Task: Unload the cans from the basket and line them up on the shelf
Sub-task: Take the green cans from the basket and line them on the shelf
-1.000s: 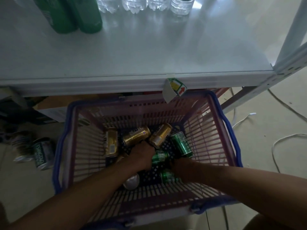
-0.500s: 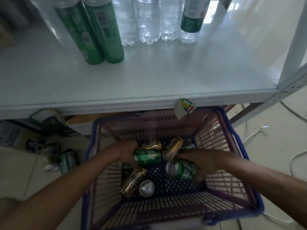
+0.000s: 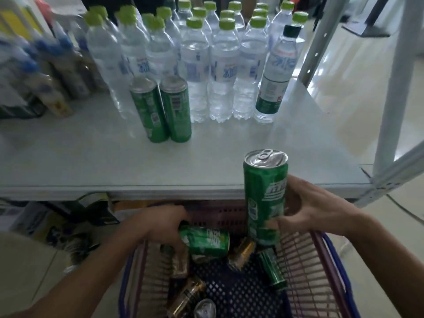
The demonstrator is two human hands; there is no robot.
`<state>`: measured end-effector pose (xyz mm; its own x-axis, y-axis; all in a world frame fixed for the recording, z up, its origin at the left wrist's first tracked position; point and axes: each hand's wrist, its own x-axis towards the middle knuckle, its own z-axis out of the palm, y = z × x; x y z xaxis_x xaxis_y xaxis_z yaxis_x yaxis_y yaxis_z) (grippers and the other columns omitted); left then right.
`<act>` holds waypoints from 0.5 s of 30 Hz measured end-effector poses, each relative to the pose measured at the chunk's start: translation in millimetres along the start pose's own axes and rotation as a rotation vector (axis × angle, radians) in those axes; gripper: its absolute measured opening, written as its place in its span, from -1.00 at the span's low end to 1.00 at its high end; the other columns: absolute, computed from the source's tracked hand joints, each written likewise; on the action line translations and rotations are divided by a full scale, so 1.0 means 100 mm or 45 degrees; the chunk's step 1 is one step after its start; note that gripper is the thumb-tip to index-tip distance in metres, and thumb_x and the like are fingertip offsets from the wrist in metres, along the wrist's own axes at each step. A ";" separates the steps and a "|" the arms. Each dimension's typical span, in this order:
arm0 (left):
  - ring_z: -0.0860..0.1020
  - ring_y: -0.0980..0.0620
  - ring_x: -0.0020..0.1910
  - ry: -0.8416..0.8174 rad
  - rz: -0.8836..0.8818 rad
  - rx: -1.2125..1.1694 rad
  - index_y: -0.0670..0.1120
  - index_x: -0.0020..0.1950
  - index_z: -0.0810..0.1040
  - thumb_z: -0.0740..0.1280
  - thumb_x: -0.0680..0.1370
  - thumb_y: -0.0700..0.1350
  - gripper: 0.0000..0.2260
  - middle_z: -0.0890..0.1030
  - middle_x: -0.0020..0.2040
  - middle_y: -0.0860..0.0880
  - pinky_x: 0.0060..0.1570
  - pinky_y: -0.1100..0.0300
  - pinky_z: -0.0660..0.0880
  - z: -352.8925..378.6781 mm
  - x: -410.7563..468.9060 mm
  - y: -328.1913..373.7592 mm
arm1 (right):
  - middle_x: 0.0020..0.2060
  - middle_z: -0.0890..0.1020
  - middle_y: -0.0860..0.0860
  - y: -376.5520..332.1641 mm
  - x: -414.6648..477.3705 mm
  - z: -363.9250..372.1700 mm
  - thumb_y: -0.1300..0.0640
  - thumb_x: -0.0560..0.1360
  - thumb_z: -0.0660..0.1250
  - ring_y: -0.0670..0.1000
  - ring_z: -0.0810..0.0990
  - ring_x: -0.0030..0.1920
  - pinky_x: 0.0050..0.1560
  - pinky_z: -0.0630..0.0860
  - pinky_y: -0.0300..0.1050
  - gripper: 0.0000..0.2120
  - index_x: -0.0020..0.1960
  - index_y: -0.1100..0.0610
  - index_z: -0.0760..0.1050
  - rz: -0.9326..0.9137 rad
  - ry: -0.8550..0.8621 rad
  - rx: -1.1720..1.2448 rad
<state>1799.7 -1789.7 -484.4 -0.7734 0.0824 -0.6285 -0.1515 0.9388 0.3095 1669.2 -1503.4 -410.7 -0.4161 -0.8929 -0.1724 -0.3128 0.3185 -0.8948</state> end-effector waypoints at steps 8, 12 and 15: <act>0.66 0.27 -0.13 0.272 0.194 -0.419 0.11 0.10 0.70 0.63 0.28 0.10 -0.59 0.72 -0.09 0.22 -0.10 0.31 0.56 -1.04 -0.84 0.25 | 0.18 0.69 -0.05 -0.29 0.16 -0.31 0.01 0.28 0.59 -0.01 0.67 0.21 0.18 0.61 -0.17 -0.40 0.27 -0.05 0.47 -0.137 0.354 0.127; 0.65 0.20 -0.12 0.773 0.110 -0.565 0.18 0.12 0.66 0.64 0.16 0.19 -0.45 0.70 -0.07 0.19 -0.12 0.25 0.57 -1.23 -0.89 0.14 | 0.11 0.71 -0.08 -0.30 0.31 -0.34 -0.01 0.32 0.64 -0.03 0.69 0.15 0.10 0.65 0.02 -0.44 0.24 -0.15 0.49 -0.153 0.569 0.146; 0.61 0.24 -0.27 1.169 0.109 -0.684 0.14 0.05 0.62 0.67 0.10 0.16 -0.44 0.67 -0.20 0.22 -0.24 0.28 0.57 -1.25 -0.75 0.16 | 0.06 0.71 -0.07 -0.29 0.45 -0.32 0.00 0.31 0.54 0.01 0.70 0.10 -0.03 0.70 0.10 -0.47 0.25 -0.12 0.49 -0.152 0.692 0.201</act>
<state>1778.9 -1822.4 -343.1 -0.9281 -0.3529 0.1190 -0.1530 0.6526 0.7421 1632.1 -1542.5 -379.0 -0.7777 -0.6145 0.1326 -0.2709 0.1373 -0.9528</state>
